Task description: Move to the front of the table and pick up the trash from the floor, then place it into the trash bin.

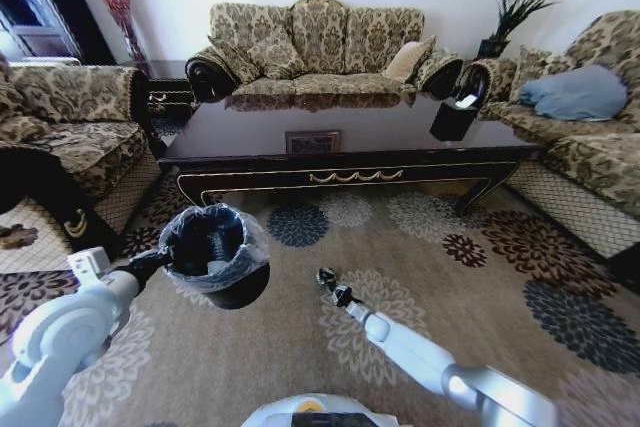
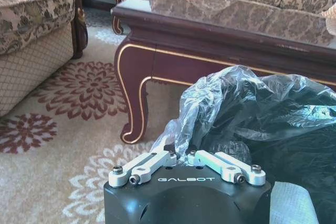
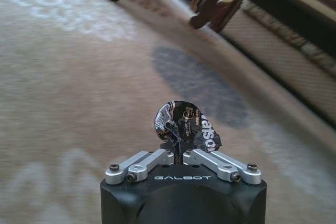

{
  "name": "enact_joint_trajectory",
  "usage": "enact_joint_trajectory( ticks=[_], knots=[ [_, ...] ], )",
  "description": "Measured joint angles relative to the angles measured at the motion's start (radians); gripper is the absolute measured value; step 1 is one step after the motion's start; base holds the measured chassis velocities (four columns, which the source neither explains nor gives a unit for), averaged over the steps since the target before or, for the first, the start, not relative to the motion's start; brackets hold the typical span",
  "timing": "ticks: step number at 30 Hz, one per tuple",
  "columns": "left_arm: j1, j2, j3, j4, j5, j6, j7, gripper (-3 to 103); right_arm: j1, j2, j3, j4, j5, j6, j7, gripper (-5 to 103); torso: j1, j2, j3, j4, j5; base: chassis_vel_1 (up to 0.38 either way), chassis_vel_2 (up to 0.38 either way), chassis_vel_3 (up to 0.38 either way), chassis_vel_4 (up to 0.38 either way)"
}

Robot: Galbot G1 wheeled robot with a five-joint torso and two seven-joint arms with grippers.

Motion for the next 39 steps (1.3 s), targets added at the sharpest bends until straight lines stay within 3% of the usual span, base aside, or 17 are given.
enact_joint_trajectory(
  ticks=[6, 12, 19, 24, 28, 33, 34, 39],
  knots=[
    [0.016, -0.043, 0.043, 0.006, 0.04, 0.0, 0.003, 3, 0.006, -0.097, 0.102, 0.076, -0.008, 0.058, -0.046, 3, 0.0, 0.0, 0.0, 0.0003, -0.0004, 0.0, 0.0, 0.0, 0.0],
    [0.031, -0.079, 0.082, 0.015, 0.074, 0.0, 0.005, 3, 0.007, -0.152, 0.193, 0.138, -0.021, 0.117, -0.101, 3, 0.0, 0.0, 0.0, 0.0001, 0.0, 0.0, 0.0, 0.0, 0.0],
    [0.051, -0.094, 0.133, 0.015, 0.121, 0.0, 0.009, 3, 0.017, -0.2, 0.273, 0.351, 0.062, 0.127, -0.147, 3, 0.0, 0.0, 0.0, 0.0003, -0.0002, 0.0, 0.0, 0.0, 0.0],
    [0.054, -0.086, 0.141, 0.016, 0.124, -0.002, 0.009, 3, 0.029, -0.221, 0.271, 0.489, 0.107, 0.102, -0.147, 3, 0.0, 0.0, 0.0, 0.0005, -0.0002, 0.0, 0.0, 0.0, 0.0],
    [0.048, -0.091, 0.155, 0.024, 0.123, -0.007, 0.009, 3, 0.051, -0.23, 0.259, 0.575, 0.119, 0.142, -0.175, 3, 0.0, 0.0, 0.0, 0.0001, -0.0002, 0.0, 0.0, 0.0, 0.0],
    [0.031, -0.1, 0.18, 0.041, 0.124, -0.013, 0.009, 3, 0.089, -0.24, 0.198, 0.672, 0.224, 0.197, -0.231, 3, 0.0, 0.0, 0.0, 0.0002, -0.0005, 0.0, 0.0, 0.0, 0.0],
    [0.024, -0.099, 0.191, 0.05, 0.125, -0.014, 0.012, 3, 0.108, -0.239, 0.162, 0.721, 0.288, 0.209, -0.256, 3, 0.0, 0.0, 0.0, 0.0003, -0.0005, 0.0, 0.0, 0.0, 0.0],
    [-0.011, -0.088, 0.218, 0.081, 0.125, -0.016, 0.014, 3, 0.159, -0.214, 0.068, 0.812, 0.385, 0.204, -0.272, 3, 0.0, 0.0, 0.0, 0.0002, -0.0004, 0.0, 0.0, 0.0, 0.0]
  ],
)
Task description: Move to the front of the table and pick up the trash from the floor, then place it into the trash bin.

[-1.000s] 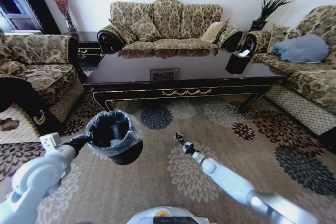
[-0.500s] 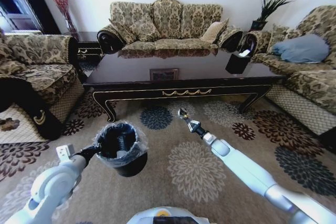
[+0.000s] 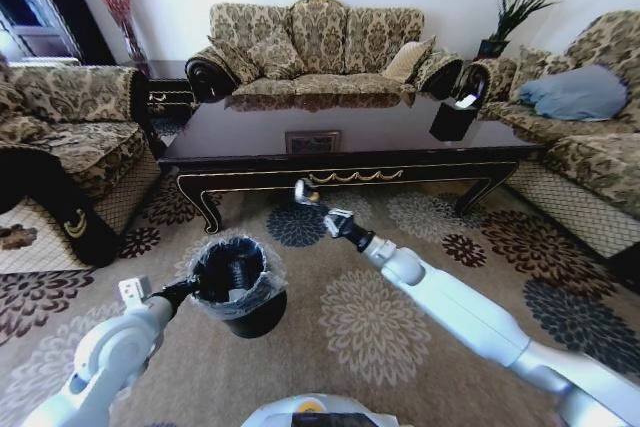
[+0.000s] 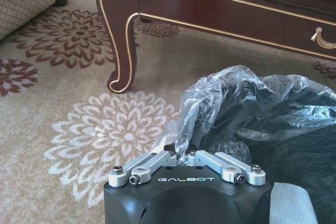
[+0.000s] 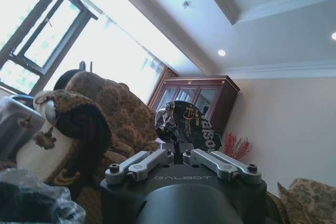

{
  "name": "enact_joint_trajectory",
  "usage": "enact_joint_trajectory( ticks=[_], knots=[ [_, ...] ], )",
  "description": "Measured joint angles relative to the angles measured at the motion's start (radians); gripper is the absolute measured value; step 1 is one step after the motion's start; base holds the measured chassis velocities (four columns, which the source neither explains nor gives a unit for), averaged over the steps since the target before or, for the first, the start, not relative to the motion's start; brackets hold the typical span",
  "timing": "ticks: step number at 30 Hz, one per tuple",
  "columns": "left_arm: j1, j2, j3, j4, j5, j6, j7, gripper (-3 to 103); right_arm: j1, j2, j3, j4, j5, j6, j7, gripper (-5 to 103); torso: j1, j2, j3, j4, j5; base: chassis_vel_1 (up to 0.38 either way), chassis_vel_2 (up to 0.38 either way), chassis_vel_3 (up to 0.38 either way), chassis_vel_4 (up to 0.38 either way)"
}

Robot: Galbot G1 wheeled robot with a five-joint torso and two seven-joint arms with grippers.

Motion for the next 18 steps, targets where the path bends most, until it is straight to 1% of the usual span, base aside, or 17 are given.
enact_joint_trajectory(
  ticks=[3, 4, 9, 10, 14, 15, 16, 18],
  knots=[
    [-0.034, 0.005, 0.043, 0.03, 0.001, -0.003, 0.001, 3, 0.067, 0.028, -0.108, 0.017, 0.045, 0.0, -0.01, 3, 0.0, 0.0, 0.0, 0.0, -0.0001, 0.0, 0.0, 0.0, 0.0],
    [-0.034, 0.005, 0.043, 0.03, 0.001, -0.003, 0.001, 3, 0.067, 0.028, -0.108, 0.017, 0.045, 0.0, -0.01, 3, 0.0, 0.0, 0.0, 0.0, -0.0001, 0.0, 0.0, 0.0, 0.0],
    [-0.096, 0.016, 0.112, 0.08, 0.008, -0.008, 0.006, 3, 0.182, 0.084, -0.263, -0.064, 0.051, 0.036, -0.039, 3, 0.0, 0.0, 0.0, 0.0, -0.0002, 0.0, 0.0, 0.0, 0.0],
    [-0.096, 0.016, 0.112, 0.08, 0.008, -0.008, 0.006, 3, 0.182, 0.084, -0.263, -0.064, 0.051, 0.036, -0.039, 3, 0.0, 0.0, 0.0, 0.0, -0.0002, 0.0, 0.0, 0.0, 0.0],
    [-0.127, 0.018, 0.117, 0.103, -0.003, -0.012, 0.008, 3, 0.232, 0.151, -0.337, -0.141, 0.052, 0.053, -0.047, 3, 0.0, 0.0, 0.0, -0.0002, -0.0001, 0.0, 0.0, 0.0, 0.0],
    [-0.127, 0.018, 0.117, 0.103, -0.003, -0.012, 0.008, 3, 0.232, 0.151, -0.337, -0.141, 0.052, 0.053, -0.047, 3, 0.0, 0.0, 0.0, -0.0002, -0.0001, 0.0, 0.0, 0.0, 0.0],
    [-0.127, 0.019, 0.103, 0.104, -0.01, -0.012, 0.009, 3, 0.247, 0.176, -0.363, -0.168, 0.052, 0.06, -0.052, 3, 0.0, 0.0, 0.0, 0.0, -0.0002, 0.0, 0.0, 0.0, 0.0],
    [-0.126, 0.022, 0.079, 0.1, -0.021, -0.012, 0.009, 3, 0.255, 0.2, -0.388, -0.193, 0.05, 0.068, -0.06, 3, 0.0, 0.0, 0.0, 0.0003, -0.0001, 0.0, 0.0, 0.0, 0.0]
  ],
)
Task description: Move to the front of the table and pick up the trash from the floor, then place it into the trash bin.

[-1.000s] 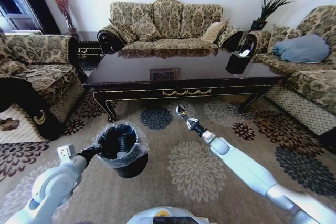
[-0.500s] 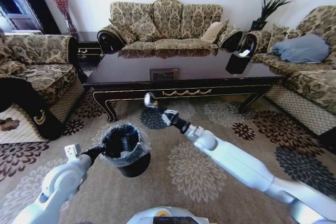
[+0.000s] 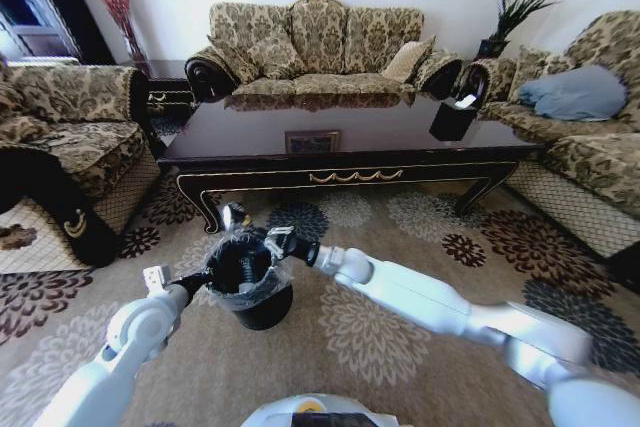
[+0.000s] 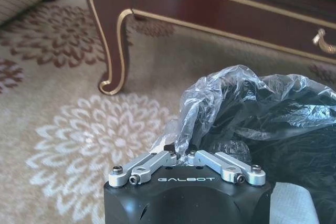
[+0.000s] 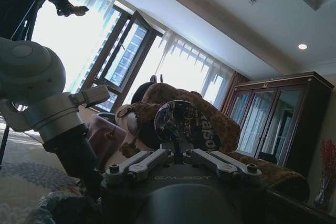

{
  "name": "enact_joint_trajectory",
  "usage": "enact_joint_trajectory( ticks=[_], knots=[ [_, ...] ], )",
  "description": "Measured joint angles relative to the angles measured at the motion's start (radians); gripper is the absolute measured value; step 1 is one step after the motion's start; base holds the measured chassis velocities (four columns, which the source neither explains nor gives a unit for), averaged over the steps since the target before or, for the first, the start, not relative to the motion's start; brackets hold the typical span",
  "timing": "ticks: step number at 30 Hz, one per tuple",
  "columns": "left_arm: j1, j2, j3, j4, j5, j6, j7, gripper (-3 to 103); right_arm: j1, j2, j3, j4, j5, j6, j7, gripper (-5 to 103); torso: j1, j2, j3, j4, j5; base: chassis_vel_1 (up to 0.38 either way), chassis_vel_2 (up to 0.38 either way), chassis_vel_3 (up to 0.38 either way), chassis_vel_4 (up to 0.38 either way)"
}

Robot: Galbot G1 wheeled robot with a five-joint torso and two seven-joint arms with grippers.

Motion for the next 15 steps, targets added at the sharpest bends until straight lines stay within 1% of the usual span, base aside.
enact_joint_trajectory(
  ticks=[4, 8, 12, 14, 15],
  knots=[
    [0.0, 0.01, -0.036, -0.014, -0.019, 0.0, 0.0, 3, -0.002, 0.025, -0.028, -0.027, -0.009, 0.009, -0.013, 3, 0.0, 0.0, 0.0, 0.0003, 0.0, 0.0, 0.0, 0.0, 0.0],
    [0.0, 0.032, -0.064, -0.037, -0.048, 0.002, -0.007, 3, -0.027, 0.024, -0.041, -0.043, -0.026, 0.015, -0.019, 3, 0.0, 0.0, 0.0, -0.0006, 0.0001, 0.0, 0.0, 0.0, 0.0],
    [0.006, 0.04, -0.078, -0.047, -0.055, 0.004, -0.008, 3, -0.032, 0.022, -0.042, -0.043, -0.029, 0.016, -0.019, 3, 0.0, 0.0, 0.0, -0.0004, 0.0001, 0.0, 0.0, 0.0, 0.0],
    [0.01, 0.042, -0.085, -0.051, -0.057, 0.004, -0.008, 3, -0.027, 0.021, -0.043, -0.042, -0.029, 0.015, -0.02, 1, 0.0, 0.0, 0.0, -0.0003, 0.0002, 0.0, 0.0, 0.0, 0.0],
    [0.013, 0.042, -0.088, -0.053, -0.057, 0.004, -0.008, 3, -0.023, 0.021, -0.044, -0.041, -0.028, 0.014, -0.02, 6, 0.0, 0.0, 0.0, -0.0003, 0.0001, 0.0, 0.0, 0.0, 0.0]
  ],
)
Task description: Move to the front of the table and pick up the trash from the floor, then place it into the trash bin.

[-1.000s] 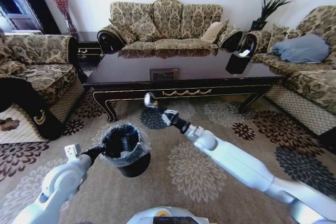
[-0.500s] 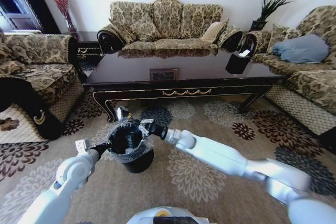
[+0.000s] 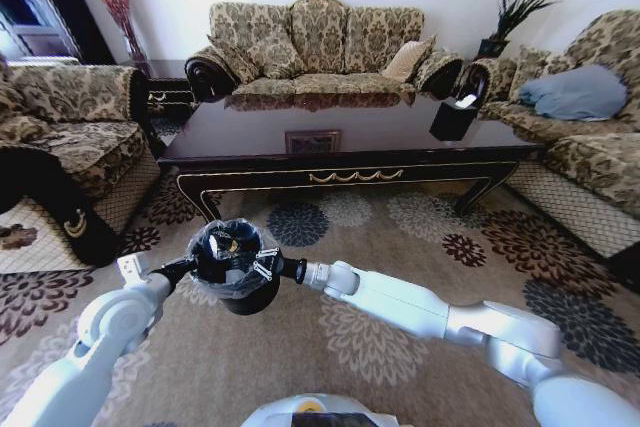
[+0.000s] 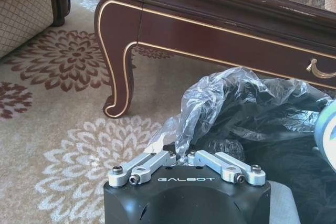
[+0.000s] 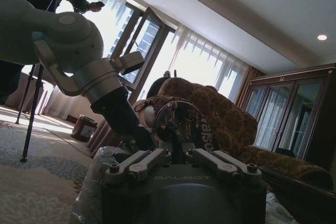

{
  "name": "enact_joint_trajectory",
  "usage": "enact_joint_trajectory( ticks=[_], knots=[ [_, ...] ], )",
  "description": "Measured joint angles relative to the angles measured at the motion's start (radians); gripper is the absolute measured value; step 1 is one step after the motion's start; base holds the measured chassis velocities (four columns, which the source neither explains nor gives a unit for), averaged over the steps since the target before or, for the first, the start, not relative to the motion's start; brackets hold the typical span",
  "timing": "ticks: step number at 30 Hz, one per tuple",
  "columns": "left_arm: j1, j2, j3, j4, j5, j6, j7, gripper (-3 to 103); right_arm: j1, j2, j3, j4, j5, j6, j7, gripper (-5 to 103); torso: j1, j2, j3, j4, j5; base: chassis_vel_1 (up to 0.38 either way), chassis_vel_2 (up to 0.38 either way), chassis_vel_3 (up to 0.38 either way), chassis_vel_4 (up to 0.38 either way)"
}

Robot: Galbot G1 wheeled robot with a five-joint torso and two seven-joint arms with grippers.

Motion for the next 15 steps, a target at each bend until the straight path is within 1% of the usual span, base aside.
enact_joint_trajectory(
  ticks=[1, 4, 5, 7, 8, 10, 11, 12, 13, 15],
  knots=[
    [0.0, 0.0, 0.0, 0.0, 0.0, 0.0, 0.0, 3, 0.0, 0.0, 0.0, 0.0, 0.0, 0.0, 0.0, 6, 0.0, 0.0, 0.0, 0.0, 0.0, 0.0, 0.0, 0.0, 0.0],
    [0.007, 0.001, -0.01, -0.005, -0.003, 0.001, 0.0, 3, 0.013, -0.003, -0.002, 0.005, 0.002, -0.003, -0.003, 21, 0.0, 0.0, 0.0, 0.0, 0.0, 0.0, 0.0, 0.0, 0.0],
    [0.009, 0.001, -0.012, -0.005, -0.004, 0.002, 0.0, 3, 0.017, -0.004, -0.002, 0.006, 0.002, -0.004, -0.005, 21, 0.0, 0.0, 0.0, 0.0, 0.0, 0.0, 0.0, 0.0, 0.0],
    [0.012, 0.002, -0.017, -0.006, -0.006, 0.002, 0.0, 3, 0.029, -0.011, -0.005, 0.012, 0.004, -0.006, -0.01, 33, 0.0, 0.0, 0.0, 0.0001, 0.0, 0.0, 0.0, 0.0, 0.0],
    [0.012, 0.002, -0.017, -0.006, -0.006, 0.002, 0.0, 3, 0.029, -0.011, -0.005, 0.012, 0.004, -0.006, -0.01, 33, 0.0, 0.0, 0.0, 0.0001, 0.0, 0.0, 0.0, 0.0, 0.0],
    [0.016, 0.002, -0.021, -0.006, -0.006, 0.003, 0.0, 3, 0.039, -0.019, -0.006, 0.018, 0.008, -0.007, -0.014, 44, 0.0, 0.0, 0.0, 0.0001, 0.0, 0.0, 0.0, 0.0, 0.0],
    [0.017, 0.001, -0.022, -0.006, -0.005, 0.003, 0.0, 3, 0.045, -0.022, -0.006, 0.022, 0.011, -0.009, -0.014, 44, 0.0, 0.0, 0.0, 0.0, 0.0001, 0.0, 0.0, 0.0, 0.0],
    [0.019, -0.001, -0.023, -0.005, -0.004, 0.003, 0.001, 3, 0.049, -0.024, -0.004, 0.026, 0.015, -0.01, -0.015, 50, 0.0, 0.0, 0.0, 0.0001, 0.0001, 0.0, 0.0, 0.0, 0.0],
    [0.019, -0.001, -0.023, -0.005, -0.004, 0.003, 0.001, 3, 0.049, -0.024, -0.004, 0.026, 0.015, -0.01, -0.015, 50, 0.0, 0.0, 0.0, 0.0001, 0.0001, 0.0, 0.0, 0.0, 0.0],
    [0.025, -0.007, -0.023, -0.001, 0.001, 0.003, 0.002, 3, 0.06, -0.03, 0.006, 0.037, 0.022, -0.014, -0.015, 61, 0.0, 0.0, 0.0, -0.0001, 0.0, 0.0, 0.0, 0.0, 0.0]
  ],
)
